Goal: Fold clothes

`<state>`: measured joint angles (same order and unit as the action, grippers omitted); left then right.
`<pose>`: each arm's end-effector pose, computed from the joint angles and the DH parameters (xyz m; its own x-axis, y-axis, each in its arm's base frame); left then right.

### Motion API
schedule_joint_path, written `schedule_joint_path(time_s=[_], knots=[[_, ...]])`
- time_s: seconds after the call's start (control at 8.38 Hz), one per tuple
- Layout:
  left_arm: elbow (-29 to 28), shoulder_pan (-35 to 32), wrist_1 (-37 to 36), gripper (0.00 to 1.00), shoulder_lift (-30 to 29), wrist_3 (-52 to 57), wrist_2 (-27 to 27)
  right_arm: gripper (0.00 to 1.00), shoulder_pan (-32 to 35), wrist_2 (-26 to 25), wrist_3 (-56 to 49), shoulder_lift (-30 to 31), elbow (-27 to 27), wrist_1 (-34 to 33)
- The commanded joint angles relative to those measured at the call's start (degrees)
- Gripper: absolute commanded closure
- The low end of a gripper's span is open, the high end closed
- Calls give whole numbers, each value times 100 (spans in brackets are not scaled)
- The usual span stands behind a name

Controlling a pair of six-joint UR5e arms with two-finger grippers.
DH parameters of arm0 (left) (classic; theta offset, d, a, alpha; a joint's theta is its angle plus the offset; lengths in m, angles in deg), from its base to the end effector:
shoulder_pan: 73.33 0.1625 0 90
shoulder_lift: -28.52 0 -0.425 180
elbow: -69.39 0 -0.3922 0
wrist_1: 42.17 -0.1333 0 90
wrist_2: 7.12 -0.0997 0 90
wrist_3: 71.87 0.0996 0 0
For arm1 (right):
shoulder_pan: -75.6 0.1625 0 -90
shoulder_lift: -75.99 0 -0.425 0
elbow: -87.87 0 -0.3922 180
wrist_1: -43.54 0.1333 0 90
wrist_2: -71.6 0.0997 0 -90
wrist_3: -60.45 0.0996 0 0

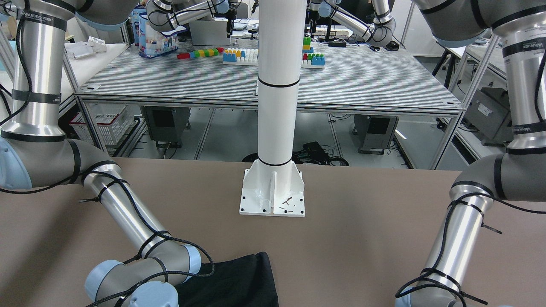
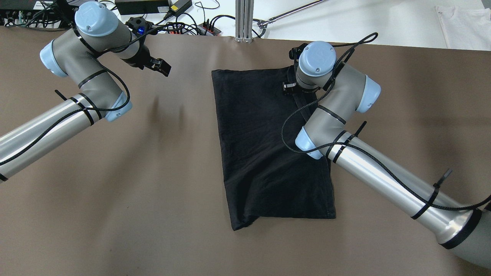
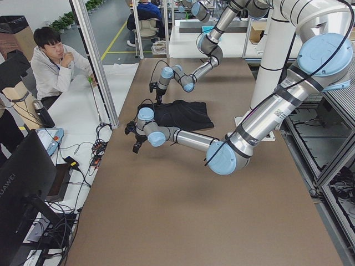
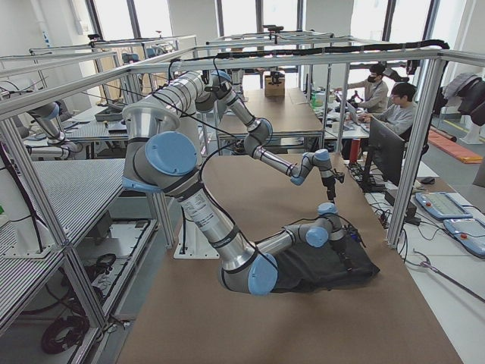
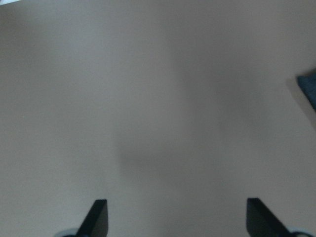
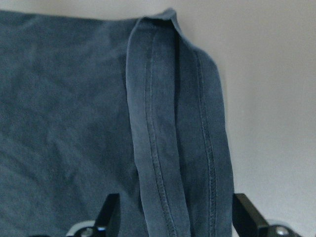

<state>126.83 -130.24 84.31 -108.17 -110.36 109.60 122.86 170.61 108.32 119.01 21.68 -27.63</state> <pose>0.3744 -0.7367 0.3377 0.6529 0.2787 -0.7043 0.0765 0.9009 0.4273 -0.4641 -0.6757 0.3045 0.8129 -0.0965 0.5743 -0.1469 0.9203 0.3626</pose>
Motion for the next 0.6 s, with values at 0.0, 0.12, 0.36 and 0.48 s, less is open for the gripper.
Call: schedule_joint_path(time_s=[0.0, 0.12, 0.36, 0.48], knots=[[-5, -4, 0, 0, -7, -9, 0, 69, -173, -13, -189, 303, -158, -38], [-5, -4, 0, 0, -7, -9, 0, 69, -173, 4, -451, 294, -271, -247], [-5, -4, 0, 0, -7, -9, 0, 66, -243, 4, -717, 390, -640, -678], [-14, 5, 0, 0, -7, 0, 0, 62, -243, -13, -787, 417, -659, -679]])
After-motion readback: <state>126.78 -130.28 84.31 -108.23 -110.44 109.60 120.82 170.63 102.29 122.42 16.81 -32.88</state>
